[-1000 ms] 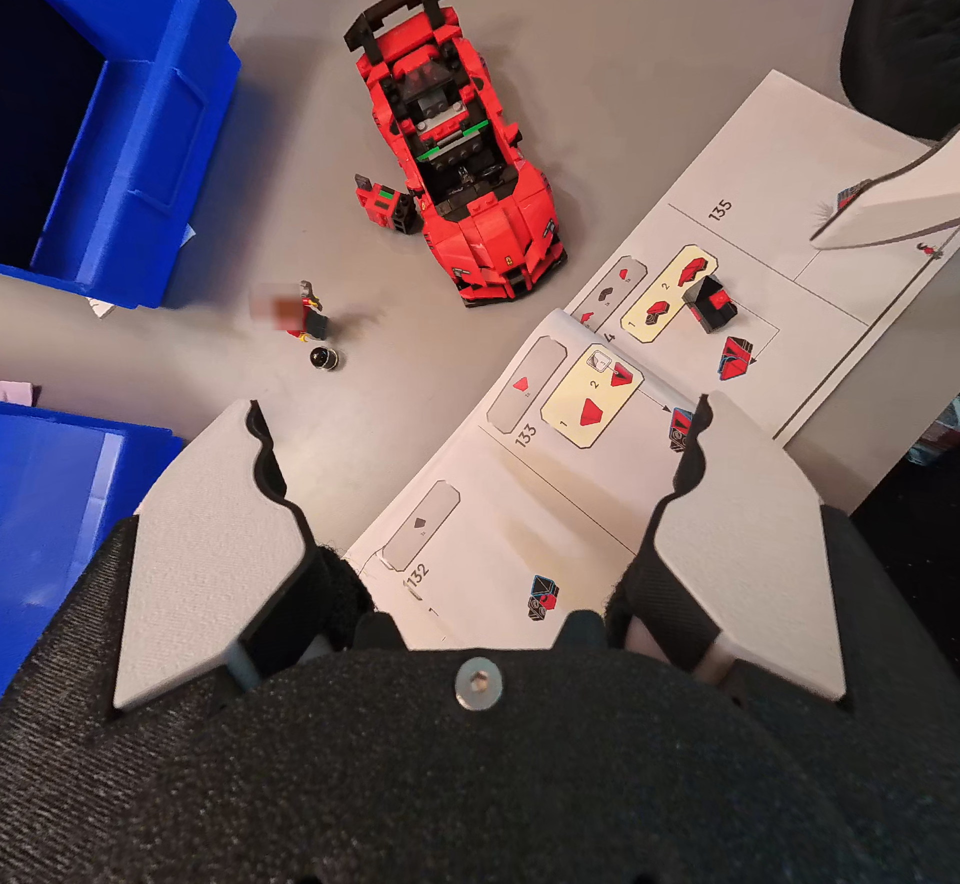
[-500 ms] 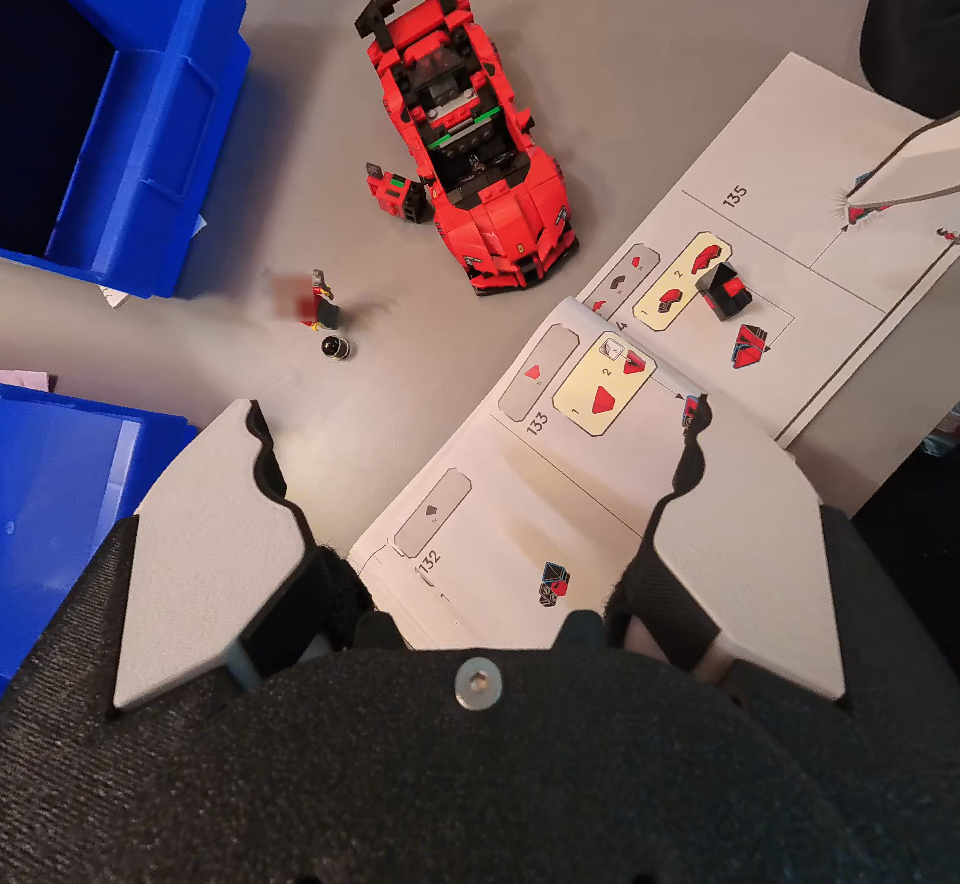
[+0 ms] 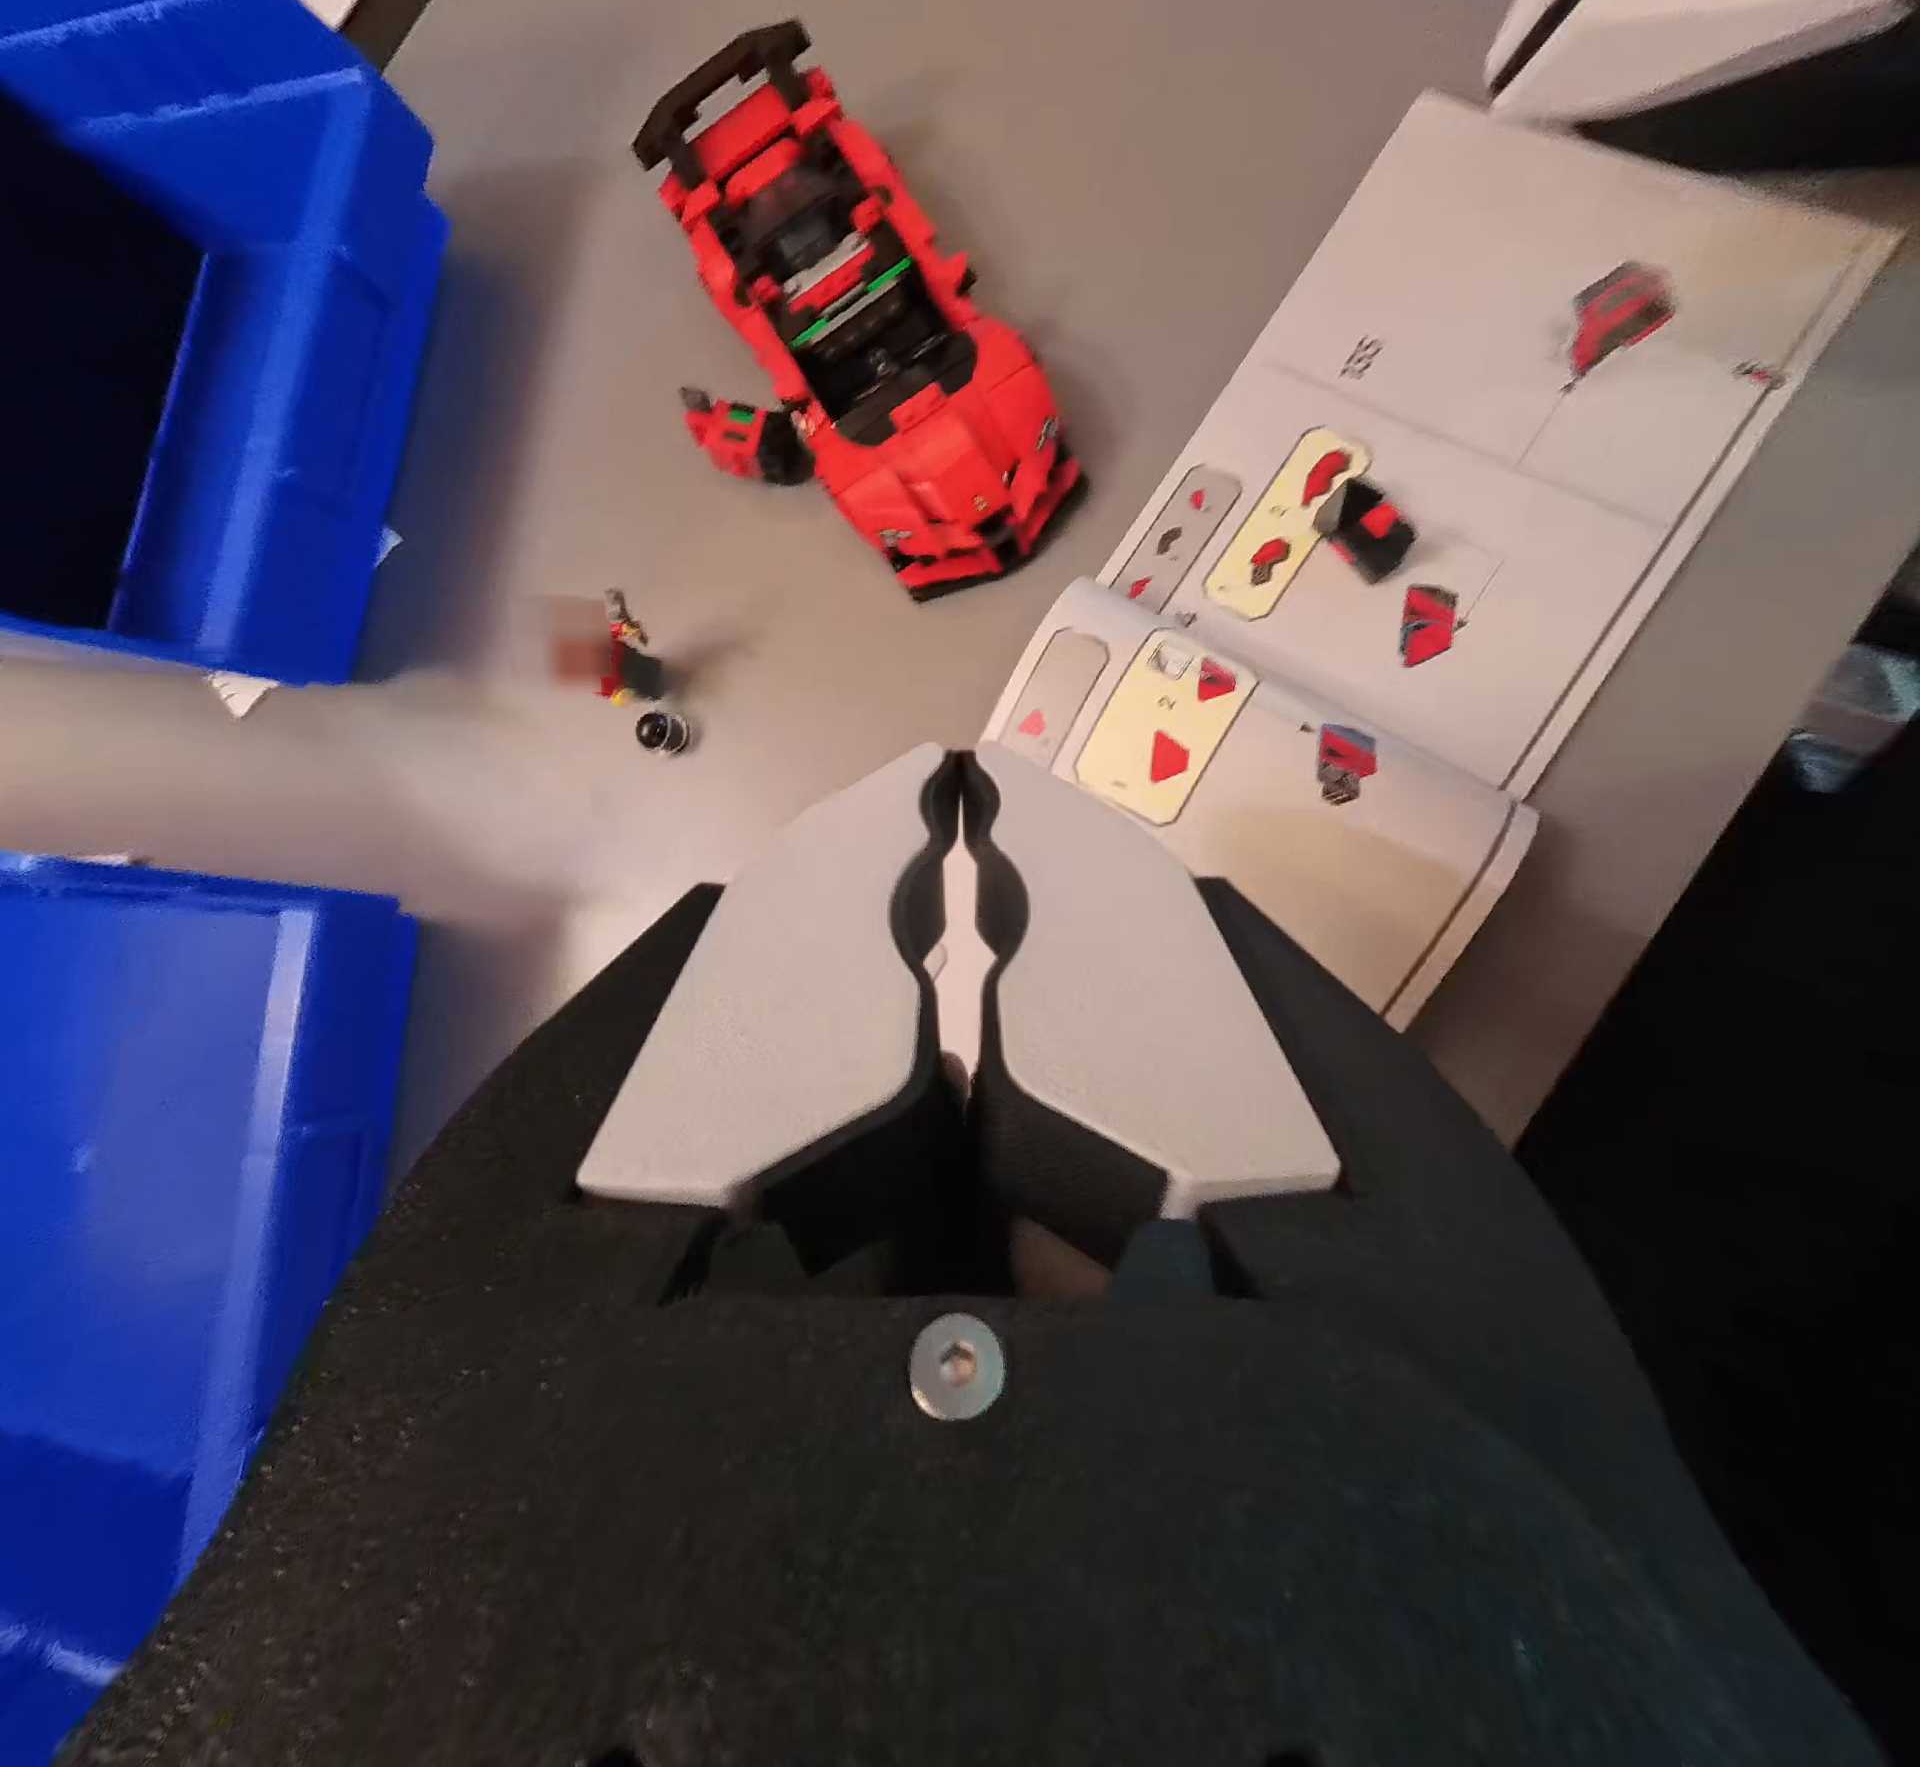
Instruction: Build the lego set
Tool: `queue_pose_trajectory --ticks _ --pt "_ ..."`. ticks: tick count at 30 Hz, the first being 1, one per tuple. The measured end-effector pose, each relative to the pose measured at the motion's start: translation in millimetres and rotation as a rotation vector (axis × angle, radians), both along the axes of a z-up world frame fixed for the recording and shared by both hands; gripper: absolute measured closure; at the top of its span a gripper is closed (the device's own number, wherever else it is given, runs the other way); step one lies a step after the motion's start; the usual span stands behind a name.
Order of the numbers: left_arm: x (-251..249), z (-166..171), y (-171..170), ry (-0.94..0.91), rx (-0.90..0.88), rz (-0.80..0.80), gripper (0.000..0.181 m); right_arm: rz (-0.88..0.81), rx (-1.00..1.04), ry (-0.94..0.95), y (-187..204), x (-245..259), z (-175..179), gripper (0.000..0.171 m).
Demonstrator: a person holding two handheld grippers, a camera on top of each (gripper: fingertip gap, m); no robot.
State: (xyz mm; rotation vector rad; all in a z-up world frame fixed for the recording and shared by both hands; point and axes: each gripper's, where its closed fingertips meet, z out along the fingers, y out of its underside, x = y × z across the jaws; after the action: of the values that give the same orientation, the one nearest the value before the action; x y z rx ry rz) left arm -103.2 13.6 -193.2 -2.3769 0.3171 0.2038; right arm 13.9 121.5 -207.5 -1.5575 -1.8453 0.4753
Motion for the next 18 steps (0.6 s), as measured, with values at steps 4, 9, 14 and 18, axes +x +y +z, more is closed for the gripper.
queue_pose_trajectory --ticks 4,9,14,18 --pt "4.0 -2.4 0.2 -0.033 -0.012 -0.015 0.181 0.005 0.021 -0.036 0.0 2.1 -5.1 0.171" --pt "7.9 -7.9 -8.3 -0.050 -0.077 -0.011 0.159 0.020 0.005 -0.029 -5.2 1.6 -2.7 0.123" --pt "-1.5 -35.5 -30.5 0.048 -0.293 0.027 0.057 0.064 -0.053 -0.023 -18.0 -2.1 -2.1 0.064" --pt "7.6 -32.2 -23.1 0.013 -0.254 -0.003 0.058 0.072 -0.049 -0.025 -19.5 -1.9 -1.8 0.064"
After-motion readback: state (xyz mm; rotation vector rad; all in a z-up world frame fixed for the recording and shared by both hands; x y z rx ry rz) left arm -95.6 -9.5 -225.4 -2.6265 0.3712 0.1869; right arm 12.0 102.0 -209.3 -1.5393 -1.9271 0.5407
